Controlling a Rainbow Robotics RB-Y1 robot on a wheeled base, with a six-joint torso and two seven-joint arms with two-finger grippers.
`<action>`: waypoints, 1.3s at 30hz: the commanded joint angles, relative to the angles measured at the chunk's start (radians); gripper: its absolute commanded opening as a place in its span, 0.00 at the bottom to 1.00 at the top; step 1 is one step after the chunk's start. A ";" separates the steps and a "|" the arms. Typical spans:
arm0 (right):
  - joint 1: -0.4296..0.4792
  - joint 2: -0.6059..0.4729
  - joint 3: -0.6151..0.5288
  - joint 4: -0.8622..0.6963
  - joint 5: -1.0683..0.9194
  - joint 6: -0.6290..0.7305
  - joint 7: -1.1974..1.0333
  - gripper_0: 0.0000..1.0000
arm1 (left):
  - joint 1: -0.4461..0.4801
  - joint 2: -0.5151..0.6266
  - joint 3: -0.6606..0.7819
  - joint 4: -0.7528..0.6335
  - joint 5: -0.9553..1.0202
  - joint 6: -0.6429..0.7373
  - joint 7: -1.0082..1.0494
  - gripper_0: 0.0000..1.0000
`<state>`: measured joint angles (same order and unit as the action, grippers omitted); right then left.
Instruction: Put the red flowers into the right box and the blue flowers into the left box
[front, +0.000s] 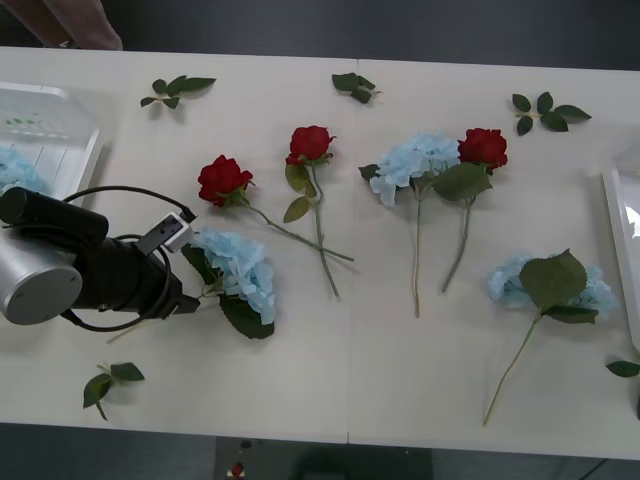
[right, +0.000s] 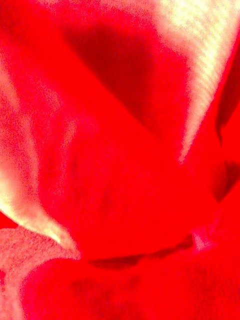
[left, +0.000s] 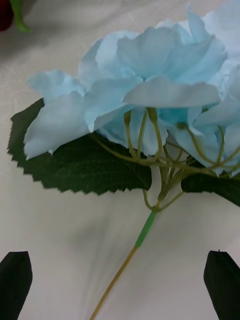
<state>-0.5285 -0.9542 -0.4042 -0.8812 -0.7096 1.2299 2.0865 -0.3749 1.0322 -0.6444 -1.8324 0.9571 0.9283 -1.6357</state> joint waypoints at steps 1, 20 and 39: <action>-0.010 -0.026 0.024 0.062 -0.033 -0.067 0.047 0.00 | -0.062 -0.024 -0.046 0.038 -0.017 -0.063 -0.030 1.00; -0.004 -0.018 0.074 0.120 -0.077 -0.142 0.070 1.00 | -0.093 -0.047 -0.158 0.067 -0.143 -0.091 -0.041 1.00; -0.004 0.068 -0.068 -0.357 -0.025 0.442 -0.293 1.00 | -0.101 -0.047 -0.232 0.079 -0.222 -0.138 -0.007 0.91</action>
<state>-0.5282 -0.9297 -0.4598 -1.1420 -0.7381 1.6296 1.8887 -0.4413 0.9720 -0.8569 -1.7517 0.7415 0.7947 -1.6356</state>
